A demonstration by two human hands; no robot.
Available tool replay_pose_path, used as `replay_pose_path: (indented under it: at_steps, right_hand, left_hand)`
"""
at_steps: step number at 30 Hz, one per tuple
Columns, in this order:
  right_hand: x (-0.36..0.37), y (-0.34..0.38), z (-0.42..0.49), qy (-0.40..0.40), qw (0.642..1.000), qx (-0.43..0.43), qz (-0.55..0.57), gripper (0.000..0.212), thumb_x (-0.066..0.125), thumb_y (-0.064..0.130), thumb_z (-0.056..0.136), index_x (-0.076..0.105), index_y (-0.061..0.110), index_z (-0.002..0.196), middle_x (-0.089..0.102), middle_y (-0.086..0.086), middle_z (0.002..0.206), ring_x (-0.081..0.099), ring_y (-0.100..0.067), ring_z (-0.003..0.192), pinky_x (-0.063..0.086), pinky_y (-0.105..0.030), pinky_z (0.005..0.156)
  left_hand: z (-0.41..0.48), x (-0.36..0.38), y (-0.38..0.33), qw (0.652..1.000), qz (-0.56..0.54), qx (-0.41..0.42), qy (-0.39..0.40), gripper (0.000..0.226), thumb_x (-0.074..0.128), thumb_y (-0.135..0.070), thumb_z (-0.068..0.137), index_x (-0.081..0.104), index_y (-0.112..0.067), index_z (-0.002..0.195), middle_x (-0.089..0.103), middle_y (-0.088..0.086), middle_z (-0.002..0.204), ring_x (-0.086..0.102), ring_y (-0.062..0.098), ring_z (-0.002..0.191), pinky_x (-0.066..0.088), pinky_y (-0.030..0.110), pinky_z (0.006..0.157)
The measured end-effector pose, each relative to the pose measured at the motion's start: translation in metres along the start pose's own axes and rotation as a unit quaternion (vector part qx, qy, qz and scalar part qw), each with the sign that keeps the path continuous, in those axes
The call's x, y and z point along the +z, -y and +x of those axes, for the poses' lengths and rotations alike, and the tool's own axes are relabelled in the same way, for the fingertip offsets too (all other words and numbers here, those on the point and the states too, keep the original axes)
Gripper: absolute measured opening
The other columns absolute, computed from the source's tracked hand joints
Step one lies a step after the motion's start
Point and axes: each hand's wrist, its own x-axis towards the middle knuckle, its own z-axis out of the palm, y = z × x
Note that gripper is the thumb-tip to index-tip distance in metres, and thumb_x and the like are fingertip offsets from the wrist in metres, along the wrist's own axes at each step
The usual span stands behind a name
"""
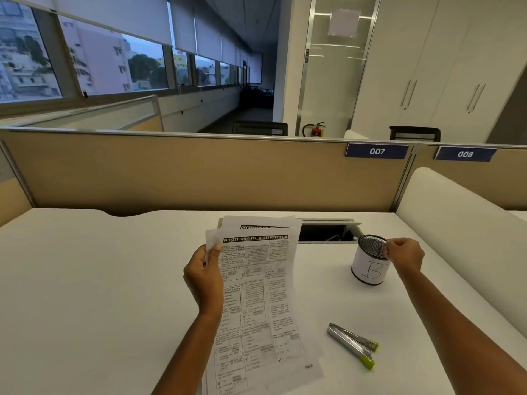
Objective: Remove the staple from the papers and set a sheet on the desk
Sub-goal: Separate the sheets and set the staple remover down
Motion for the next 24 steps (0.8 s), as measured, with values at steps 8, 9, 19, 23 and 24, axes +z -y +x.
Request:
replay_pose_path:
  at_steps: [8, 9, 19, 23, 24]
  right_hand:
    - [0.014, 0.009, -0.044, 0.170, 0.980, -0.041, 0.091, 0.035, 0.047, 0.022, 0.092, 0.061, -0.008, 0.081, 0.058, -0.011, 0.063, 0.053, -0.026, 0.064, 0.051, -0.022, 0.058]
    - [0.017, 0.012, -0.059, 0.226, 0.968, -0.042, 0.103, 0.029, 0.047, 0.022, 0.093, 0.061, -0.003, 0.088, 0.059, -0.012, 0.070, 0.054, -0.023, 0.065, 0.049, -0.019, 0.056]
    - [0.041, 0.022, -0.157, 0.420, 0.881, -0.109, 0.186, 0.013, 0.055, 0.015, 0.087, 0.062, 0.019, 0.098, 0.069, 0.002, 0.097, 0.069, -0.006, 0.081, 0.056, -0.018, 0.063]
    - [0.041, 0.026, -0.168, 0.381, 0.884, -0.090, 0.256, 0.017, 0.055, 0.005, 0.086, 0.065, 0.009, 0.099, 0.071, 0.000, 0.092, 0.071, -0.008, 0.071, 0.057, -0.020, 0.060]
    - [0.040, 0.027, -0.171, 0.373, 0.883, -0.090, 0.271, 0.016, 0.055, 0.005, 0.086, 0.065, 0.010, 0.097, 0.071, 0.000, 0.091, 0.072, -0.009, 0.070, 0.057, -0.021, 0.060]
  left_hand:
    - [-0.003, -0.009, -0.013, 0.999, -0.031, -0.009, 0.003, 0.015, 0.052, -0.022, 0.087, 0.058, -0.009, 0.083, 0.064, 0.010, 0.086, 0.062, 0.021, 0.068, 0.051, 0.025, 0.059]
    - [-0.002, -0.010, -0.014, 0.999, -0.035, -0.014, 0.007, 0.016, 0.052, -0.022, 0.087, 0.058, -0.008, 0.083, 0.064, 0.010, 0.086, 0.062, 0.022, 0.068, 0.052, 0.026, 0.060]
    - [-0.003, -0.027, -0.038, 0.992, -0.104, -0.043, 0.059, 0.015, 0.051, -0.021, 0.088, 0.058, -0.022, 0.075, 0.063, -0.003, 0.076, 0.062, 0.014, 0.066, 0.053, 0.013, 0.045]
    - [0.002, -0.041, -0.035, 0.985, -0.085, -0.063, 0.134, 0.005, 0.054, -0.022, 0.086, 0.058, -0.020, 0.088, 0.065, 0.000, 0.081, 0.064, 0.016, 0.071, 0.055, 0.018, 0.050]
    - [0.002, -0.045, -0.034, 0.980, -0.086, -0.077, 0.160, 0.006, 0.055, -0.022, 0.085, 0.059, -0.019, 0.088, 0.066, 0.001, 0.082, 0.065, 0.017, 0.071, 0.055, 0.018, 0.050]
